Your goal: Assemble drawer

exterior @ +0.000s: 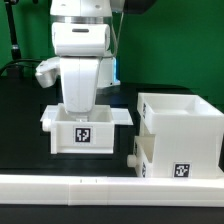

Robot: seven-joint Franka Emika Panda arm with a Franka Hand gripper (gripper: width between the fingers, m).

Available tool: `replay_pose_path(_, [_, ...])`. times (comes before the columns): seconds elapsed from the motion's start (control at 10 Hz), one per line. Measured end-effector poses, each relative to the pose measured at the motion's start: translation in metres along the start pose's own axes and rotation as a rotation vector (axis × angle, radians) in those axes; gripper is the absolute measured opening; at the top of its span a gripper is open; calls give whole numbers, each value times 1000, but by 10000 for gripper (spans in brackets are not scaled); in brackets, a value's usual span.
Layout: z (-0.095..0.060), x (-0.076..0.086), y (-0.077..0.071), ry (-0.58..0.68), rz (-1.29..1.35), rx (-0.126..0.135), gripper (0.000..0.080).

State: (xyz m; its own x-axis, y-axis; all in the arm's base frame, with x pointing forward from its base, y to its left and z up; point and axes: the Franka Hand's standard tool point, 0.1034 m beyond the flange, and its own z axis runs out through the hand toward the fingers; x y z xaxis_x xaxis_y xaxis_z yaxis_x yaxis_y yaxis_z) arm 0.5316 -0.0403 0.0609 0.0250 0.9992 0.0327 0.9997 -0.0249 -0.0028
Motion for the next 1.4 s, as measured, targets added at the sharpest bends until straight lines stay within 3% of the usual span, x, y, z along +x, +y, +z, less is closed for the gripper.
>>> replay_pose_path(0.3, [5,4,-3,-3,-28,11,39])
replay_pose_path(0.9, [4,41,9,-1,-3,-3,39])
replay_pose_path(1.4, [5,42,8,-1,24,-1,39])
